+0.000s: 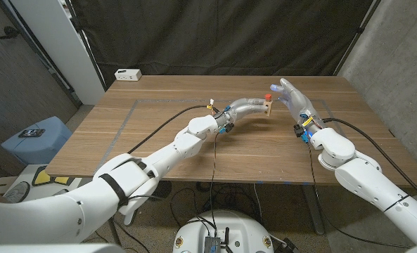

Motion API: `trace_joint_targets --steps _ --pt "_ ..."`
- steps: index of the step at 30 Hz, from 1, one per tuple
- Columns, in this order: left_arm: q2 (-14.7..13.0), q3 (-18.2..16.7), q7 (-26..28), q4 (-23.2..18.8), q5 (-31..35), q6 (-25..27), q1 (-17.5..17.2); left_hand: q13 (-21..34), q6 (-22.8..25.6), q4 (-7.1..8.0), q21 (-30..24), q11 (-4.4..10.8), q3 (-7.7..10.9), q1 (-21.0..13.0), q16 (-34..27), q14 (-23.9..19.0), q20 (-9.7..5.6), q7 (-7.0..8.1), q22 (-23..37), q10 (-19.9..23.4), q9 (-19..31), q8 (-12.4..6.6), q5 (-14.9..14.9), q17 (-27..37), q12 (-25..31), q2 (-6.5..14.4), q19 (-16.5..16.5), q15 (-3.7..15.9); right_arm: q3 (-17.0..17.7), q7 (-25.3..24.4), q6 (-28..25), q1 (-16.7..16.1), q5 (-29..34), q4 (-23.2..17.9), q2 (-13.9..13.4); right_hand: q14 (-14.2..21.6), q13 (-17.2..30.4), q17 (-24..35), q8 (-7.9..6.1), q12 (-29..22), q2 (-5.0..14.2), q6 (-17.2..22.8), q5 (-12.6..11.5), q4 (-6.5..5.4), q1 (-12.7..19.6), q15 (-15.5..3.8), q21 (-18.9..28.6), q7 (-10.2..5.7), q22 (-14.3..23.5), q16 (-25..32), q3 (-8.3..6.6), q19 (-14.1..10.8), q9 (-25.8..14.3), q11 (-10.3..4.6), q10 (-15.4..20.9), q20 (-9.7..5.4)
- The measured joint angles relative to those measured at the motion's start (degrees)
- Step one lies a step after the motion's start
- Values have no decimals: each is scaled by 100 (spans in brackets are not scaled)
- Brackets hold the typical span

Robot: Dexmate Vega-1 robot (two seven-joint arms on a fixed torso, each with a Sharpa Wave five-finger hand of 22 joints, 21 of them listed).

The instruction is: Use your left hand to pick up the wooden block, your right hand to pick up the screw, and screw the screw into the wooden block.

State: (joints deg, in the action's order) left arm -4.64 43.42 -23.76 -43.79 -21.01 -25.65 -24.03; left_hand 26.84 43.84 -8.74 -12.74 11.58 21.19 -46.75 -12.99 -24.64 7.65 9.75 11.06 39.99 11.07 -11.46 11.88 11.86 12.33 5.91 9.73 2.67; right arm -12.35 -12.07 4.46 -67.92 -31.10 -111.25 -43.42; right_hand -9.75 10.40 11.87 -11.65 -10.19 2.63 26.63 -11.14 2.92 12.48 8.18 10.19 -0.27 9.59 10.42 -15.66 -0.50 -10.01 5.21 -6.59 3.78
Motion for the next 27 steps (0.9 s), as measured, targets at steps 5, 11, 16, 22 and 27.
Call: trace_joint_targets --steps 5,11,16,22,27 --pt "39 12 -8 98 26 -40 42 -11 0 0 0 0 0 -16 0 0 0 0 0 0 -1 1 0 0 0 15 0 0 -2 -39 -91 -3 7 -40 -37 0 0 0 0 0 33 18 0 0 -32 0 0 18 0 0 0 0 0 22 -41 0" --pt "66 19 -13 161 56 -64 62 -29 0 -7 0 0 7 -17 0 0 0 0 0 0 -4 4 0 -1 0 14 0 0 -2 -60 -137 -29 7 -73 -63 0 0 0 0 1 41 49 0 0 -40 0 22 48 0 0 0 0 0 24 -43 0" --pt "83 21 -9 195 64 -77 74 -29 0 2 0 0 17 -23 0 0 0 0 0 0 -3 21 0 -1 0 6 0 0 -2 -81 -158 -57 6 -101 -81 0 0 -16 0 2 64 70 0 0 -63 0 22 27 1 0 0 -1 0 52 -71 0" --pt "98 22 5 224 79 -84 78 -28 0 2 0 0 18 -23 0 0 0 0 -1 0 -1 7 -1 -1 0 5 0 0 2 -99 -180 -83 -3 -118 -93 1 0 -16 0 2 64 132 0 0 -63 0 22 27 1 0 0 -1 1 52 -70 0" --pt "111 22 18 243 84 -91 80 -28 0 2 -20 0 18 -23 0 0 0 0 -1 0 1 2 -1 -1 0 4 0 0 6 -105 -184 -98 -14 -123 -94 1 1 -16 -1 3 64 134 0 1 -63 0 22 29 1 0 0 -1 1 52 -70 0"
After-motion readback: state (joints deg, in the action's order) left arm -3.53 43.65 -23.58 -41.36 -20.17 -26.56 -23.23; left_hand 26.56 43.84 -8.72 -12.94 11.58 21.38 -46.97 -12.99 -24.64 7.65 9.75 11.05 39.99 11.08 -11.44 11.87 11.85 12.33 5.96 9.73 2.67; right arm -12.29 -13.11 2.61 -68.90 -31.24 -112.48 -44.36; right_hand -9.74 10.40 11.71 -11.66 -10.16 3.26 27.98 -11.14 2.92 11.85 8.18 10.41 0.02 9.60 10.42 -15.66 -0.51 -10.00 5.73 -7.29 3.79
